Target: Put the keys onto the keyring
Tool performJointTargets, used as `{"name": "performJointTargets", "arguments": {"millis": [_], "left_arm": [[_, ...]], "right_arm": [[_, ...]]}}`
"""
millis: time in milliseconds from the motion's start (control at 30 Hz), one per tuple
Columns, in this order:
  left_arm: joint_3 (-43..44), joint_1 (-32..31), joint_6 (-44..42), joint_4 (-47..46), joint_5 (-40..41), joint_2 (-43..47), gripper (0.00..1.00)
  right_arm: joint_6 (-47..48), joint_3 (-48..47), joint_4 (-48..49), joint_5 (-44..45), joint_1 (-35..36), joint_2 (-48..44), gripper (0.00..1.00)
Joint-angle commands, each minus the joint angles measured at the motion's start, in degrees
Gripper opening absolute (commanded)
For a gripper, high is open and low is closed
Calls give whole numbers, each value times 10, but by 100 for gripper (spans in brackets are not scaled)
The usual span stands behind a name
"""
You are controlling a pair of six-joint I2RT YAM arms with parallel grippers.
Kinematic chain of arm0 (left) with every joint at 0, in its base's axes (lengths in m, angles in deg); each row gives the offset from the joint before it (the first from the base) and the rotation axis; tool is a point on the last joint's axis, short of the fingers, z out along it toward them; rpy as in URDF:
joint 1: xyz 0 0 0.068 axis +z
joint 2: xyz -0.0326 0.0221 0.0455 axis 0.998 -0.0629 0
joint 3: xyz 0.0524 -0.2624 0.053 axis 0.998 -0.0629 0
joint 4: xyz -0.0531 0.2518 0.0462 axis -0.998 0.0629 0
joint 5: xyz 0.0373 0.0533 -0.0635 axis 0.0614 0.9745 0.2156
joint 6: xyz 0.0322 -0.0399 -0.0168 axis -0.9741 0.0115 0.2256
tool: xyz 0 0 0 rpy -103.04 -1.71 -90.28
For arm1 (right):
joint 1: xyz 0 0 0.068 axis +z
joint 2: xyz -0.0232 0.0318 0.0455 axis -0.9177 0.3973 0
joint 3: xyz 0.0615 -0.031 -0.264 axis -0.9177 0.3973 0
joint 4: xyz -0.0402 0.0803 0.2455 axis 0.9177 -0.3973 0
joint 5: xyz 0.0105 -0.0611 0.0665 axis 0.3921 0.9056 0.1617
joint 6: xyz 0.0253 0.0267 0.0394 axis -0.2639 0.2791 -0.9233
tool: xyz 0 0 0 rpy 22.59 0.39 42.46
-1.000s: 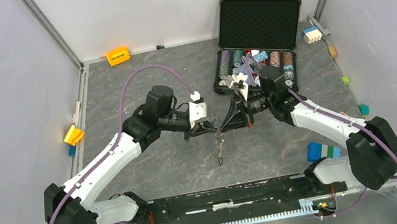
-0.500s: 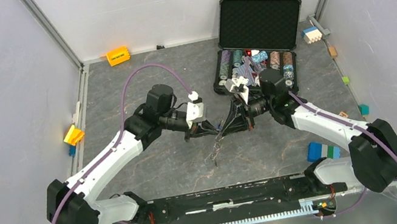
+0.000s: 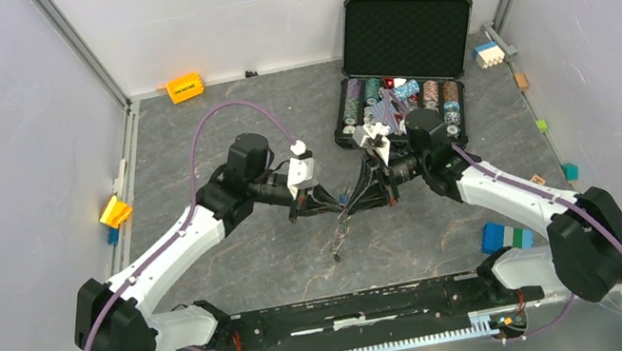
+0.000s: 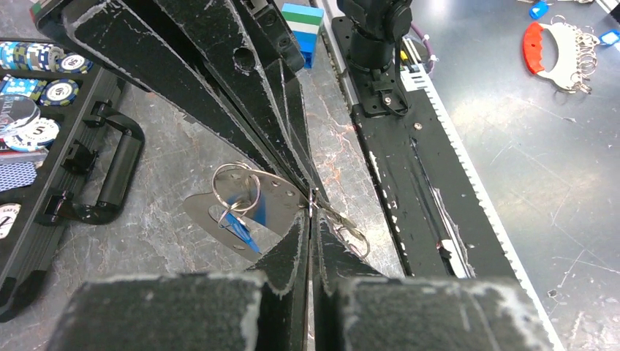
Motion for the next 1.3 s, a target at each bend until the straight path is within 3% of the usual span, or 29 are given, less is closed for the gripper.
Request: {"name": "performJointTargets", "arguments": {"millis": [0, 433, 933, 1267], "left_arm": [[7, 2, 41, -94, -69, 12, 2], [-27, 20, 164, -239, -81, 12, 2], [-40, 28, 183, -262, -85, 12, 2], [-76, 33, 304, -420, -83, 1, 2]], "right_arm": [[53, -9, -41, 33, 4, -5, 3], [118, -27, -105, 45, 4, -20, 15], [344, -160, -369, 78, -16, -49, 39], [362, -190, -404, 73, -16, -60, 41]]}}
